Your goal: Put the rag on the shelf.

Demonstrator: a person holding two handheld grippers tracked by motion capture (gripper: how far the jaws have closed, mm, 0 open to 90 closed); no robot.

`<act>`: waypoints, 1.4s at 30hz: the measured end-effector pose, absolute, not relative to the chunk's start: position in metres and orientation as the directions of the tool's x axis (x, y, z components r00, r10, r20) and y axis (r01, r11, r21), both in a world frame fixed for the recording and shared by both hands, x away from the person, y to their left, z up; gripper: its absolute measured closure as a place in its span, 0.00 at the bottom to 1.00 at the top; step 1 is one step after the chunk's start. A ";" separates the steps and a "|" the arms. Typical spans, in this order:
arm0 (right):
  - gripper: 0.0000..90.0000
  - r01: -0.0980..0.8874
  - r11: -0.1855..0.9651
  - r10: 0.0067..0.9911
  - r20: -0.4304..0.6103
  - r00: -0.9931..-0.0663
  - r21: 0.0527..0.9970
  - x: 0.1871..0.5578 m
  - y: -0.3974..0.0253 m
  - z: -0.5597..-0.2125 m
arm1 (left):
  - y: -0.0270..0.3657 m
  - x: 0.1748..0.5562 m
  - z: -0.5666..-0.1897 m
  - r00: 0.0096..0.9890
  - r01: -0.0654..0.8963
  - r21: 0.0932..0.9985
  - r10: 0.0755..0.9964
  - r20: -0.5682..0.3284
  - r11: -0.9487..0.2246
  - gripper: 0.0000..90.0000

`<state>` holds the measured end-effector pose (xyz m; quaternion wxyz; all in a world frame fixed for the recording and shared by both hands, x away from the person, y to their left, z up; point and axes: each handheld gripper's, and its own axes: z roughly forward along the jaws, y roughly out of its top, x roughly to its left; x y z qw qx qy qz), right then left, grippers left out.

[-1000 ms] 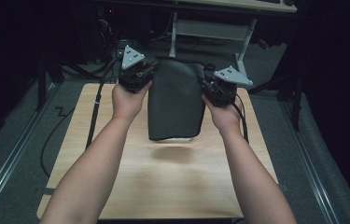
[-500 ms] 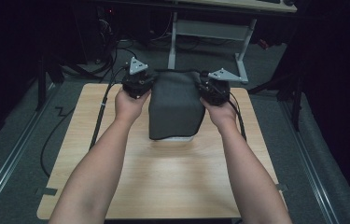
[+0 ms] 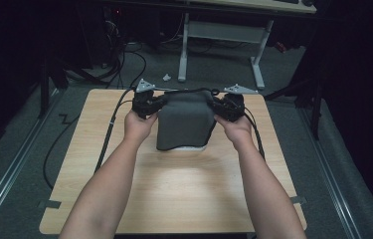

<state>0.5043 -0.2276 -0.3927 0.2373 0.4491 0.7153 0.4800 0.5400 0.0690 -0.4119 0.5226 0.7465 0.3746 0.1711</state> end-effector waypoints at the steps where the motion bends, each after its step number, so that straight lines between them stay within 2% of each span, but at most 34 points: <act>1: 0.88 0.414 0.148 0.869 0.082 -0.488 0.898 0.504 -0.228 -0.394 | 0.069 0.540 -0.414 0.661 0.384 0.906 0.738 -0.137 -0.176 0.94; 13: 0.88 0.426 0.177 0.854 0.077 -0.515 0.887 0.497 -0.231 -0.409 | 0.071 0.535 -0.435 0.660 0.438 0.886 0.724 -0.201 -0.154 0.94; 25: 0.87 0.481 0.100 0.858 0.169 -0.485 0.871 0.500 -0.235 -0.428 | 0.075 0.534 -0.451 0.648 0.492 0.863 0.710 -0.275 -0.115 0.94; 29: 0.86 0.485 0.101 0.858 0.170 -0.484 0.869 0.500 -0.234 -0.429 | 0.077 0.533 -0.453 0.645 0.505 0.857 0.704 -0.298 -0.101 0.94; 34: 0.77 0.488 0.113 0.870 0.152 -0.470 0.865 0.499 -0.236 -0.425 | 0.077 0.532 -0.450 0.648 0.505 0.856 0.703 -0.294 -0.107 0.93; 38: 0.75 0.480 0.119 0.877 0.135 -0.461 0.869 0.499 -0.237 -0.422 | 0.077 0.529 -0.447 0.654 0.491 0.862 0.707 -0.271 -0.124 0.93; 42: 0.69 0.478 0.121 0.887 0.121 -0.445 0.870 0.500 -0.236 -0.420 | 0.079 0.527 -0.444 0.648 0.486 0.864 0.718 -0.254 -0.133 0.93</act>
